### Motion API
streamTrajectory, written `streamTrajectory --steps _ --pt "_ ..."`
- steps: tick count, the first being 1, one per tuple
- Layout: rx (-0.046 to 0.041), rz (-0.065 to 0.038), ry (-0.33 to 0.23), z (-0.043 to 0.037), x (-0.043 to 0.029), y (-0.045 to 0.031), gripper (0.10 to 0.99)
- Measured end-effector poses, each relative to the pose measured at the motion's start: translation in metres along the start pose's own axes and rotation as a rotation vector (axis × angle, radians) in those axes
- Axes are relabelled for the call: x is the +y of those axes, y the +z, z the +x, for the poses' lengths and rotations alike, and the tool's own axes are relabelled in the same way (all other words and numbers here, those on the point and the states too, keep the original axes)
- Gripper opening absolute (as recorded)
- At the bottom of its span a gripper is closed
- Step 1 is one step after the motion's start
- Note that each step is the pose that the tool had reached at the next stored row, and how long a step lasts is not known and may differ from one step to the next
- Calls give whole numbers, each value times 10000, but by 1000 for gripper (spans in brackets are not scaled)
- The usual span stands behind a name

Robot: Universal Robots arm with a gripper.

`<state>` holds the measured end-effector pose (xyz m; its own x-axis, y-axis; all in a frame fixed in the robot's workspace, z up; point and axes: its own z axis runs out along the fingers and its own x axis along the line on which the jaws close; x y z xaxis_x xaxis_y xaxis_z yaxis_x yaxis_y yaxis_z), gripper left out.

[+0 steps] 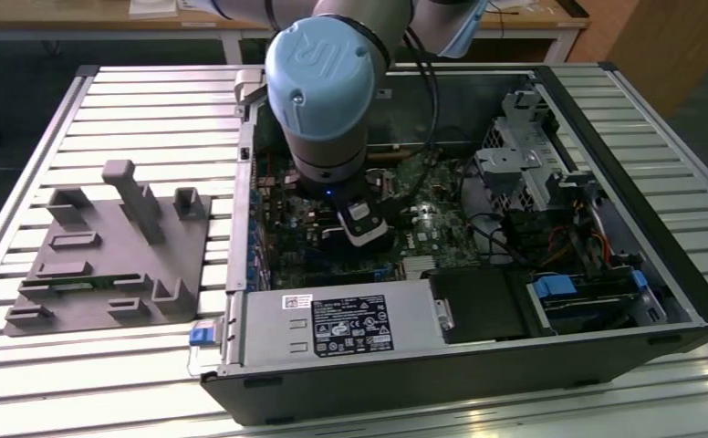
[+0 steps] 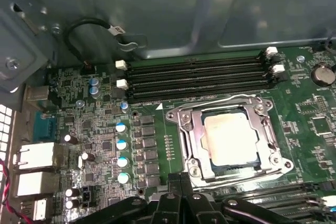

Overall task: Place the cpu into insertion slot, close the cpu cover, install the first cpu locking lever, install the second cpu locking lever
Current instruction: 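Install the second cpu locking lever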

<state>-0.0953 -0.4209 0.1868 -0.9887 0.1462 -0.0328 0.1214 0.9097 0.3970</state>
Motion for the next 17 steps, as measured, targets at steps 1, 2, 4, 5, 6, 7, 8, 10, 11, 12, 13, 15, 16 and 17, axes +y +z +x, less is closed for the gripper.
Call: streamTrajectory --steps 1,2,4,5,6,7,8,10,11,12,13,15,16,17 --pt "3 -10 1 3 -4 7 106" --pt "6 -29 2 6 -7 13 106" --pt "9 -68 6 14 -10 23 106" --pt "9 -76 6 14 -12 28 106" --pt "10 -80 6 16 -14 33 106" --pt "10 -79 6 17 -16 39 106" --pt "11 -79 7 19 -18 43 106" --pt "12 -78 7 20 -19 44 106" --pt "12 -77 7 21 -19 44 106" --pt "12 -78 7 21 -16 40 106" --pt "10 -81 6 20 -11 30 106" --pt "9 -85 7 19 8 -13 106" --pt "10 -81 7 18 22 -48 106" --pt "10 -80 8 16 39 -86 106"
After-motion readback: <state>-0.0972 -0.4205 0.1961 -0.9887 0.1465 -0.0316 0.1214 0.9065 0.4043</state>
